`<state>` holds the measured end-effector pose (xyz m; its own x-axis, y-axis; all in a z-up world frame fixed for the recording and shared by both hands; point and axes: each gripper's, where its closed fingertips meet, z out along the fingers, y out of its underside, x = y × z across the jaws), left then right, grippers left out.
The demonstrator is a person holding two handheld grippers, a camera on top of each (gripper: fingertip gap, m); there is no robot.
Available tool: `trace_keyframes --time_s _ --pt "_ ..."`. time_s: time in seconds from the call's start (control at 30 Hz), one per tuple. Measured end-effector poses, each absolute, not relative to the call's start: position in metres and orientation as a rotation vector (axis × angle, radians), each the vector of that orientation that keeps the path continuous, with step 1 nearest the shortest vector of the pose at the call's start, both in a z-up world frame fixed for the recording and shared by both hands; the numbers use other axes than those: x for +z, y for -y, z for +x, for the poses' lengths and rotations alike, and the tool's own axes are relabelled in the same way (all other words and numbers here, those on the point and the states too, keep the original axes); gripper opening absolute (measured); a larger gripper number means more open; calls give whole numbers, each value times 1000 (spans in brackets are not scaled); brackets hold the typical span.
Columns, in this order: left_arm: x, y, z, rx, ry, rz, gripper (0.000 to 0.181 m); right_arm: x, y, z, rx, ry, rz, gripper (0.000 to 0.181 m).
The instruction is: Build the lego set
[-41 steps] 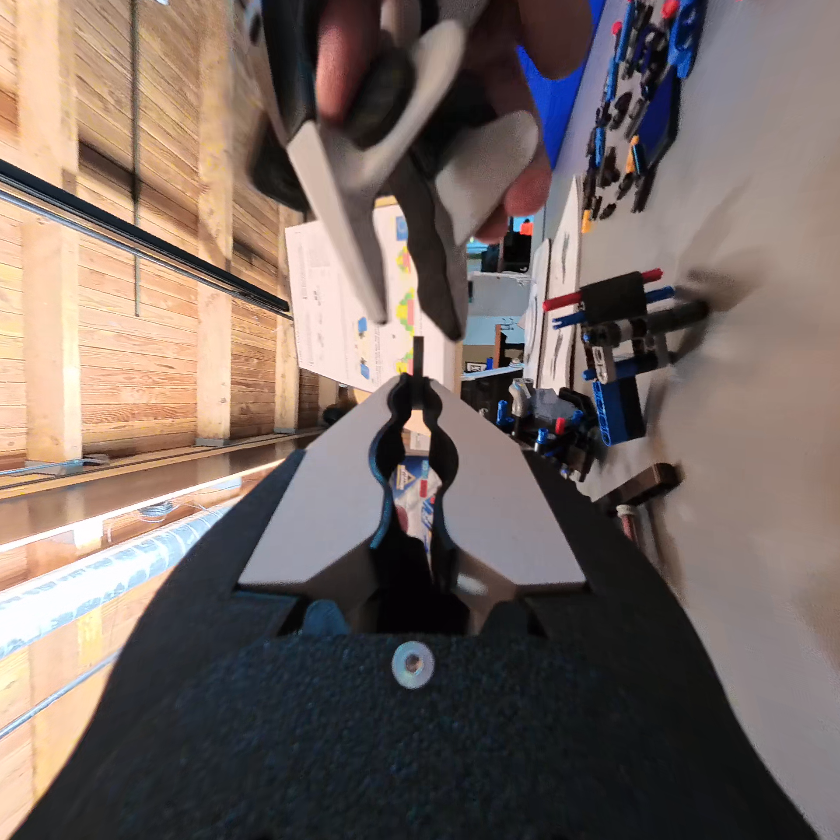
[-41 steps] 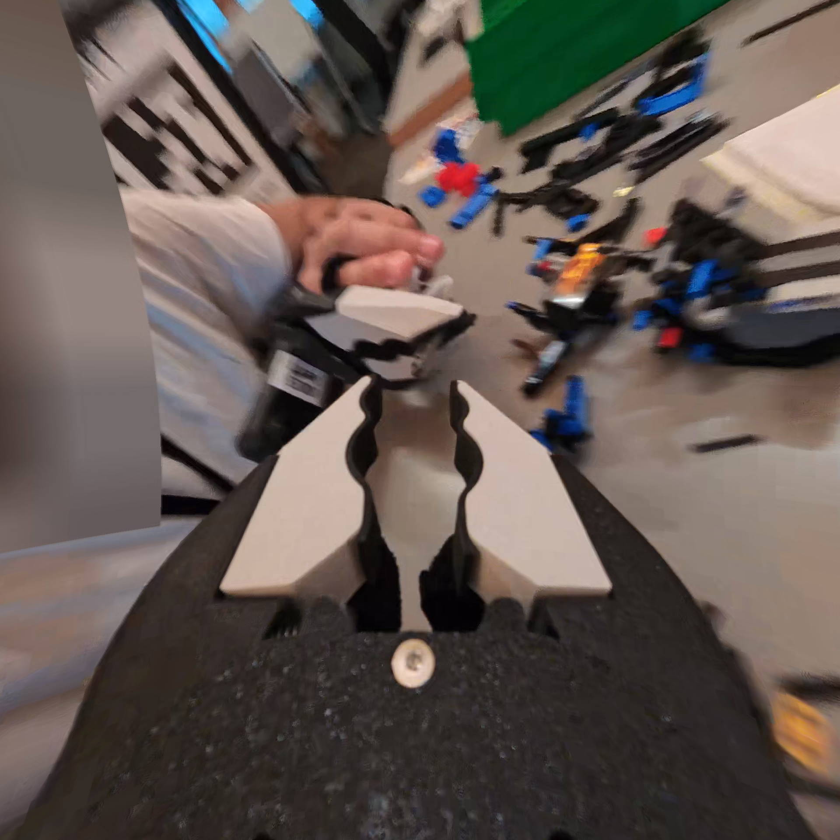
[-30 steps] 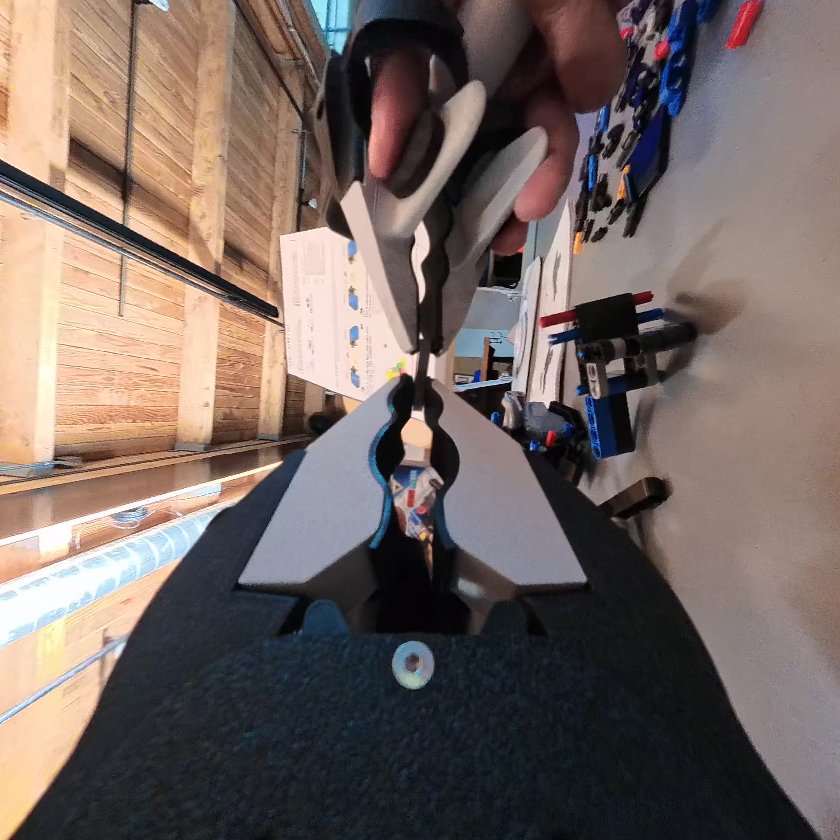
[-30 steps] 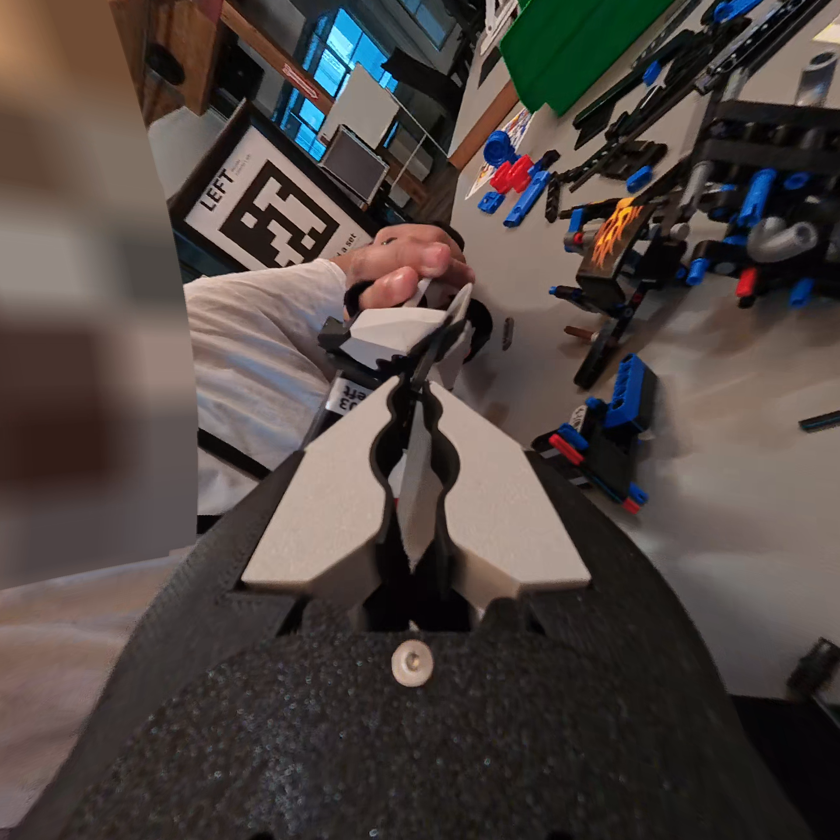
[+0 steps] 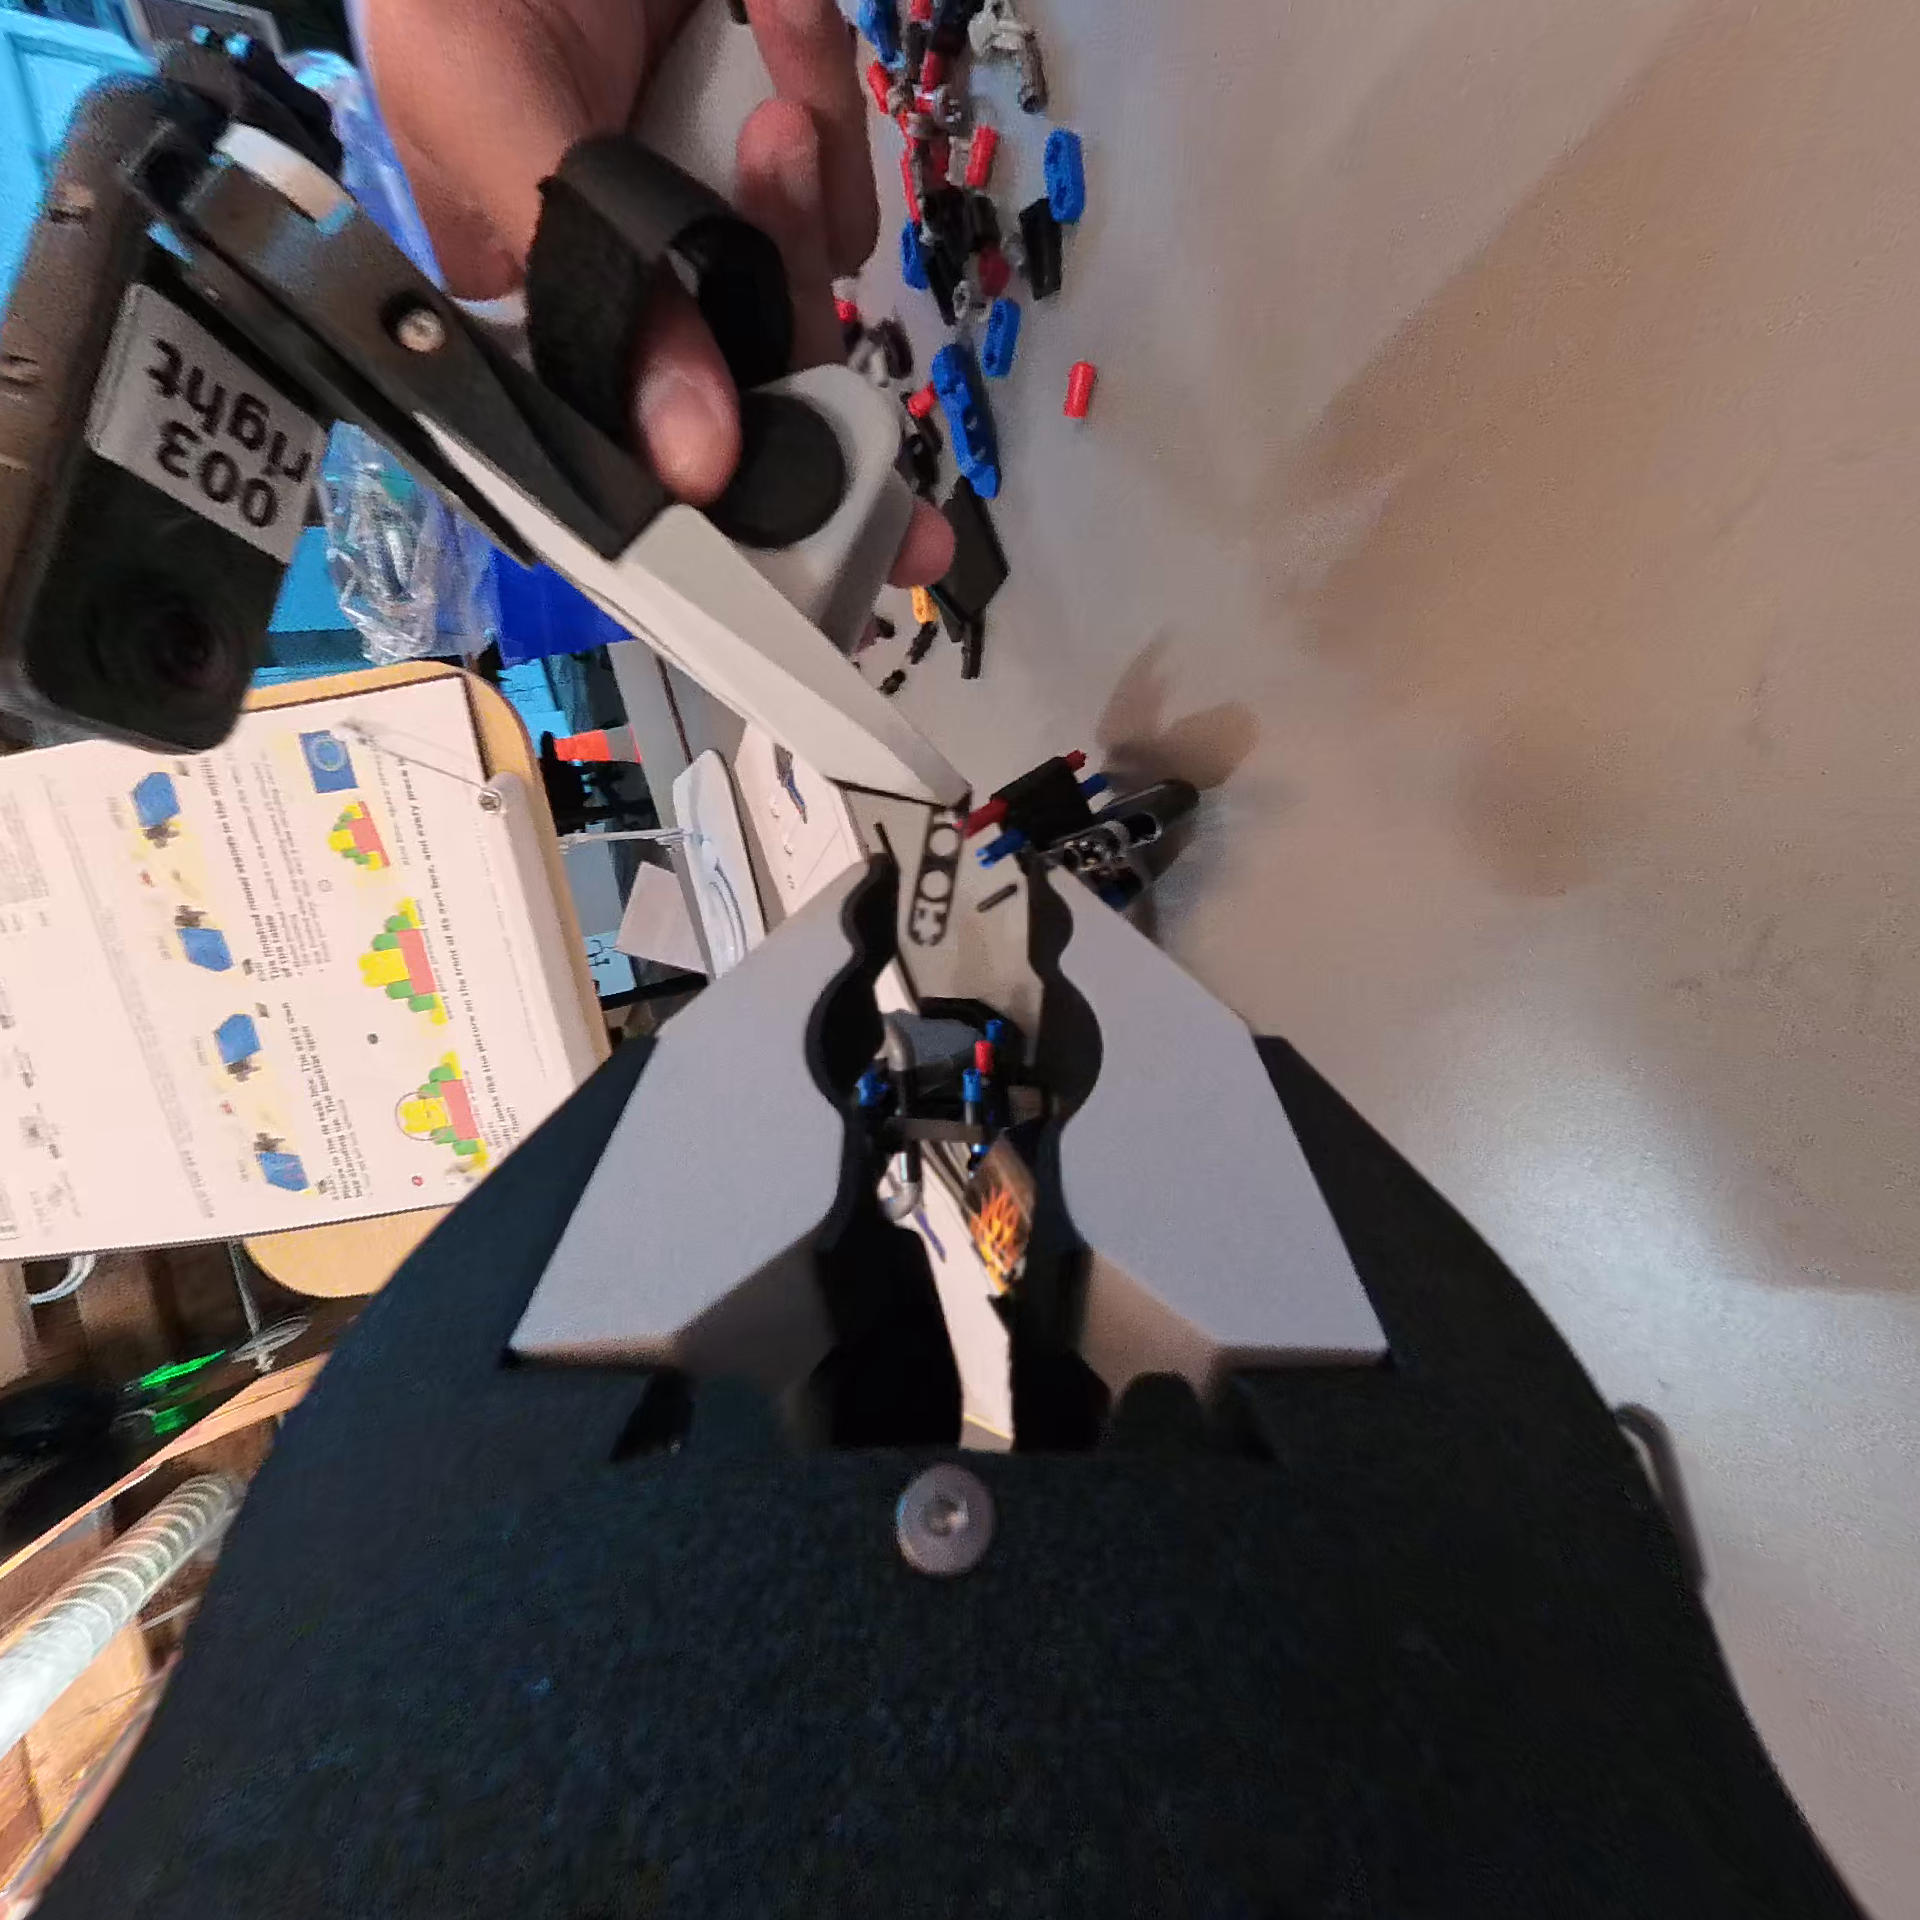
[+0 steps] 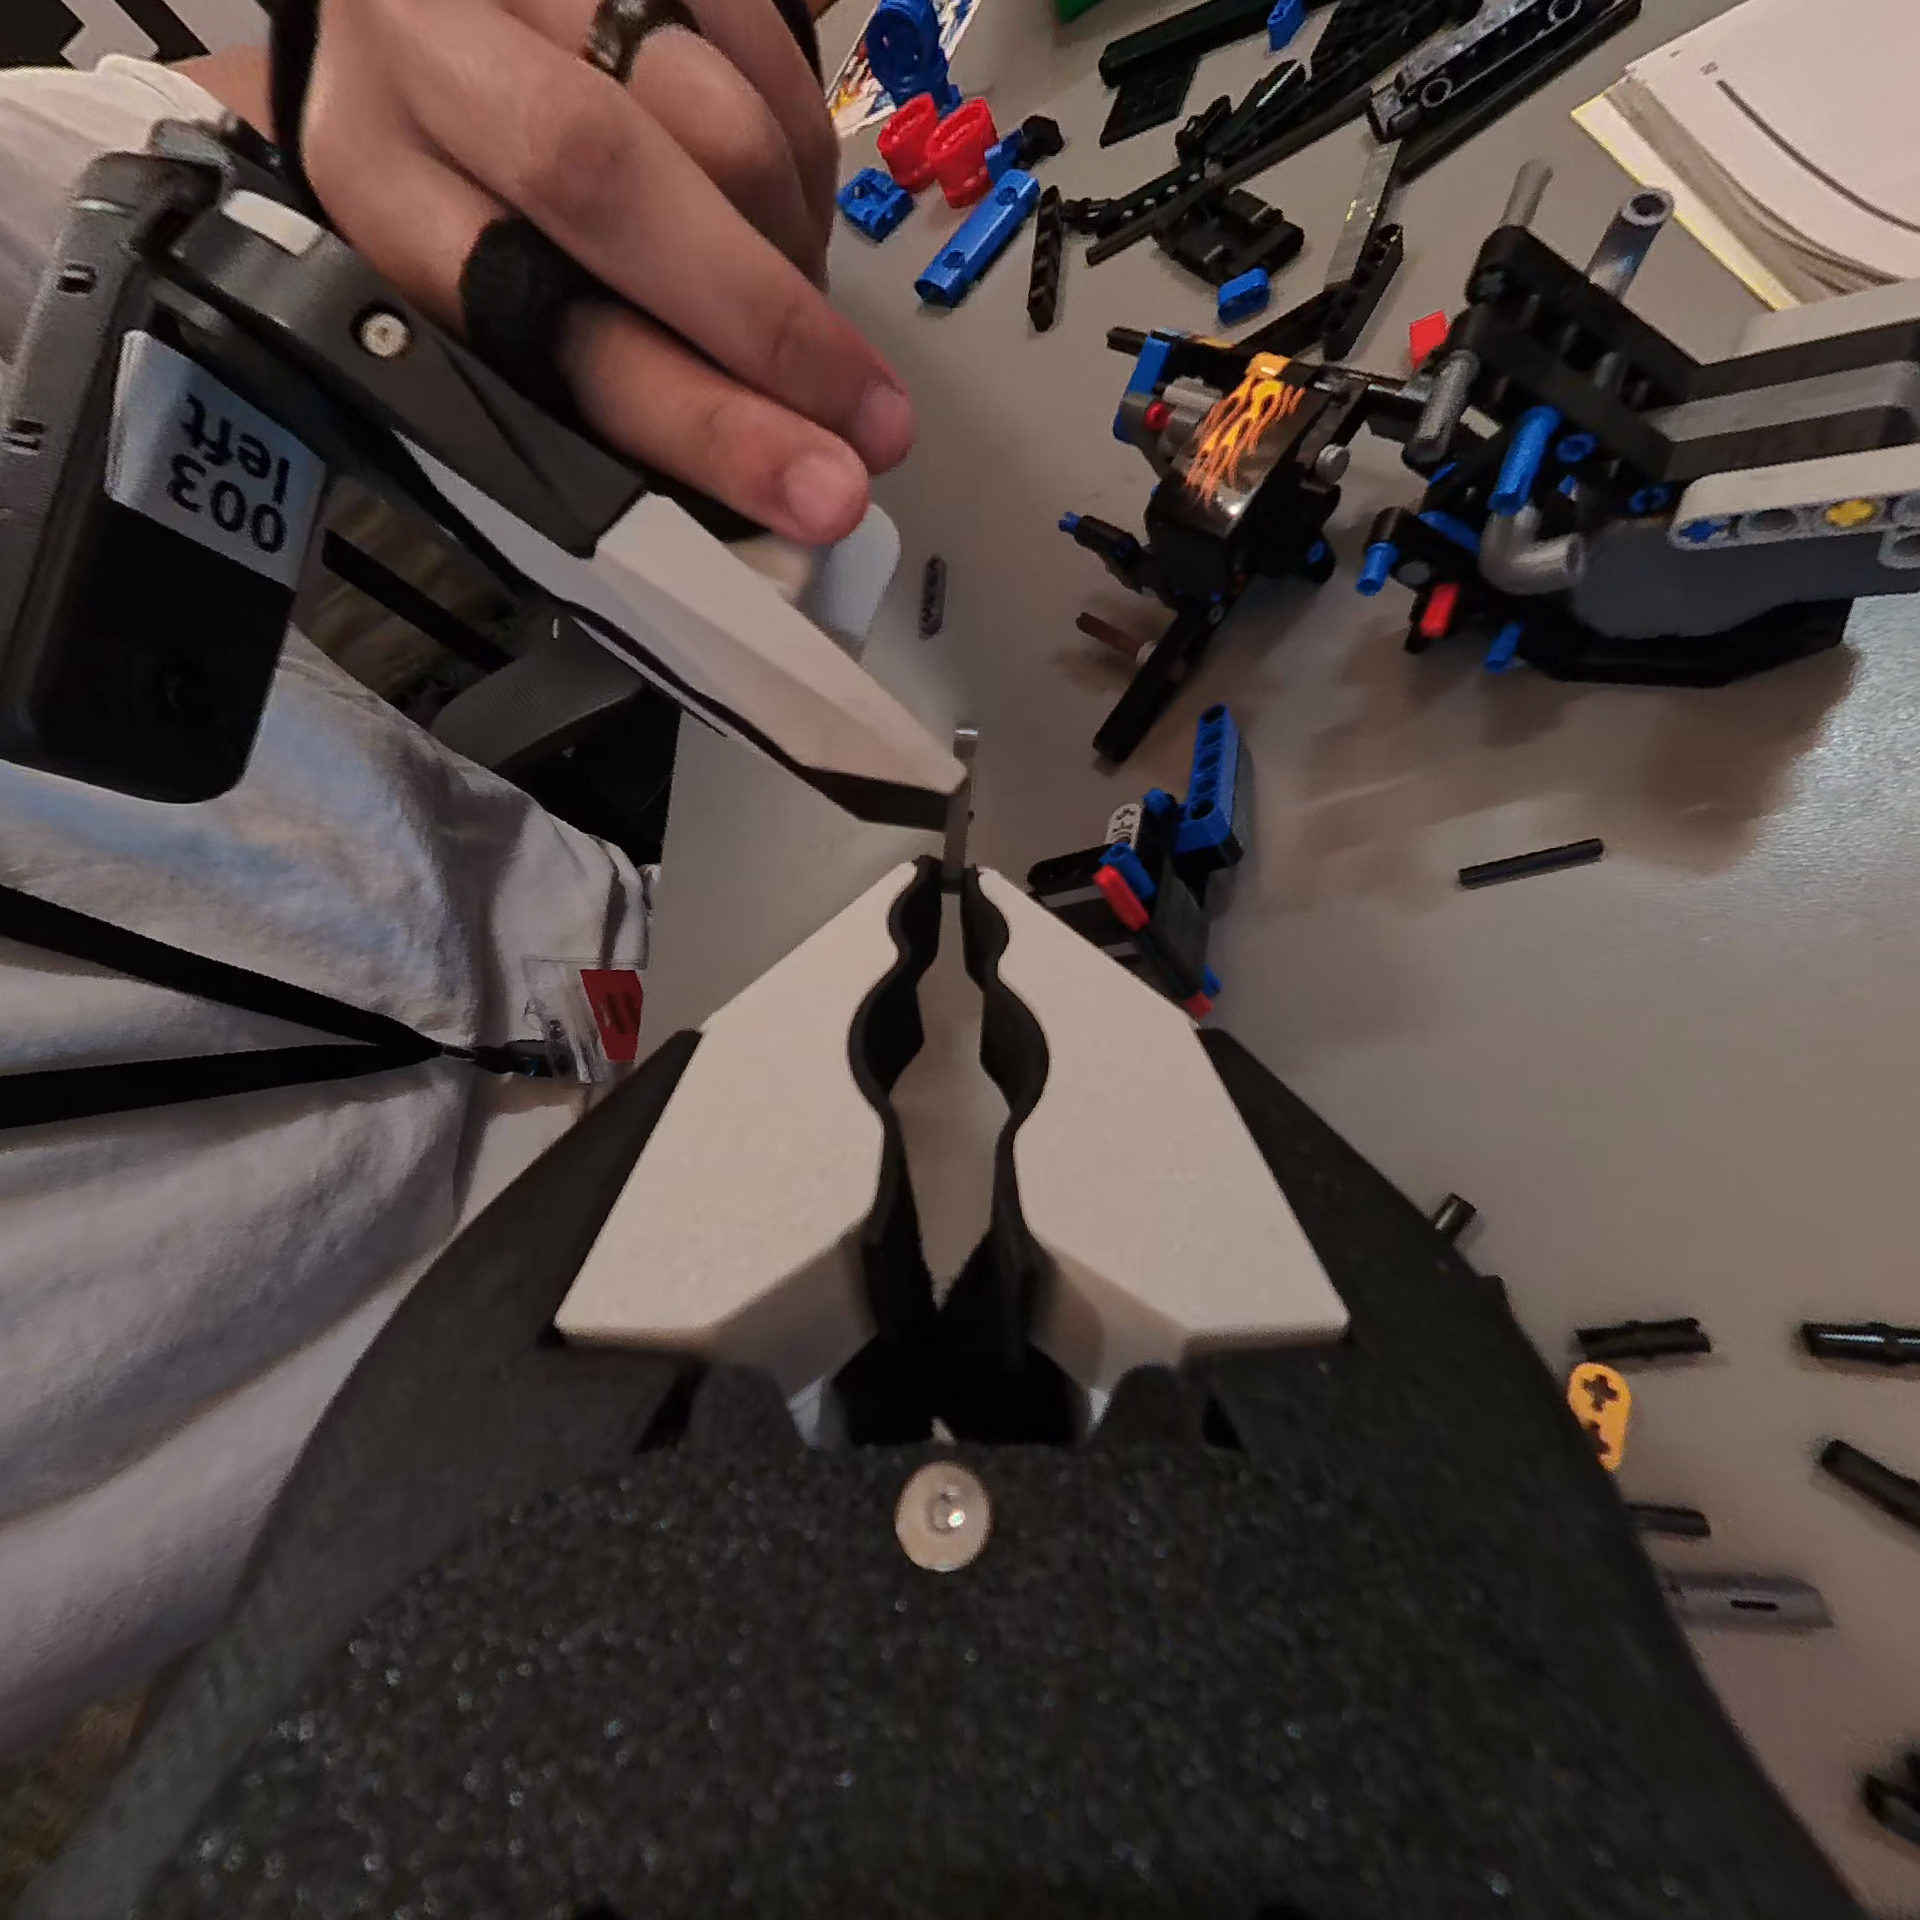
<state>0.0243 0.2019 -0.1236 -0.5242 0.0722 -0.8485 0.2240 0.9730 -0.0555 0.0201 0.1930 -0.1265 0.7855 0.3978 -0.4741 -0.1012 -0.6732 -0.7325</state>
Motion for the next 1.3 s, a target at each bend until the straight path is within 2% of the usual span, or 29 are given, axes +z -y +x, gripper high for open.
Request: trace_keyframes --time_s 0.1,0.2,0.57,0.7,0.8,1.07,1.3 --pt "-129 -201 25 -174 -2129 219 20 -126 -193 17 798 233 -2179 2" --pt "-126 -198 26 -175 -2114 237 5 -128 -192 15 793 243 -2189 2" --pt "-117 -204 39 -266 -2051 62 5 -117 -199 27 694 271 -2090 3" --pt "-110 -214 50 -374 -2007 -100 5 -111 -203 41 548 308 -2025 12" --pt "-101 -216 55 -470 -1959 -203 5 -103 -206 41 598 268 -1970 14" --pt "-97 -210 54 -514 -1894 -210 5 -92 -208 44 648 211 -1901 3" --pt "-95 -207 52 -552 -1862 -191 6 -90 -207 42 731 166 -1902 2"
